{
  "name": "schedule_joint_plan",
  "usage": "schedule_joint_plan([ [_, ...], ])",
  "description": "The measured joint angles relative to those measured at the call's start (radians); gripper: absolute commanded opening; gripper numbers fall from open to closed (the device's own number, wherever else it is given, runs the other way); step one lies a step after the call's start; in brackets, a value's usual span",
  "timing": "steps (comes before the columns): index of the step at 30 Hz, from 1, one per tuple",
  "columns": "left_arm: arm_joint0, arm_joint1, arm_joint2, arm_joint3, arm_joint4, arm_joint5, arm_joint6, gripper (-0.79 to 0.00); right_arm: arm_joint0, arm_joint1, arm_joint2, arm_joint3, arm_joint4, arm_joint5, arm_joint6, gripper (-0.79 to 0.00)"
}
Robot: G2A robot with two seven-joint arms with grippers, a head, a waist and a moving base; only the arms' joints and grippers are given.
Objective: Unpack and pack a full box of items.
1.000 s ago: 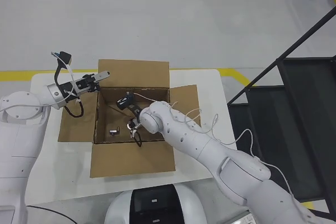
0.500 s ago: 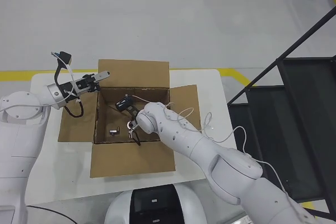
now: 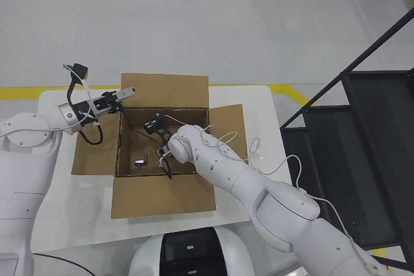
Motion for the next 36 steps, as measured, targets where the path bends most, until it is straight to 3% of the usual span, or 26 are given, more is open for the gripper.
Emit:
schedule_joint_plan([
  [15,0.0,0.0,0.0,0.0,0.0,0.0,0.0,0.0,-0.007,-0.015,0.026,0.026,-0.008,-0.013,-0.012,-0.785],
  [16,0.0,0.0,0.0,0.0,0.0,0.0,0.0,0.0,-0.008,-0.017,0.027,0.024,-0.007,-0.013,-0.012,-0.73],
  [17,0.0,0.0,0.0,0.0,0.0,0.0,0.0,0.0,-0.008,-0.018,0.028,0.023,-0.006,-0.013,-0.012,-0.557],
  [18,0.0,0.0,0.0,0.0,0.0,0.0,0.0,0.0,-0.008,-0.021,0.029,0.023,-0.006,-0.012,-0.012,-0.2],
  [20,0.0,0.0,0.0,0.0,0.0,0.0,0.0,0.0,-0.008,-0.023,0.03,0.024,-0.007,-0.012,-0.013,-0.058],
  [23,0.0,0.0,0.0,0.0,0.0,0.0,0.0,0.0,-0.011,-0.027,0.027,0.032,-0.02,-0.015,-0.01,-0.225],
  [24,0.0,0.0,0.0,0.0,0.0,0.0,0.0,0.0,-0.011,-0.029,0.028,0.035,-0.023,-0.016,-0.01,-0.243],
  [29,0.0,0.0,0.0,0.0,0.0,0.0,0.0,0.0,-0.012,-0.033,0.042,0.03,-0.016,-0.017,-0.028,-0.206],
  [31,0.0,0.0,0.0,0.0,0.0,0.0,0.0,0.0,-0.014,-0.032,0.049,0.025,-0.015,-0.019,-0.035,-0.237],
  [34,0.0,0.0,0.0,0.0,0.0,0.0,0.0,0.0,-0.02,-0.031,0.055,0.01,-0.016,-0.04,-0.037,-0.397],
  [36,0.0,0.0,0.0,0.0,0.0,0.0,0.0,0.0,-0.025,-0.027,0.061,0.0,-0.017,-0.067,-0.032,-0.456],
])
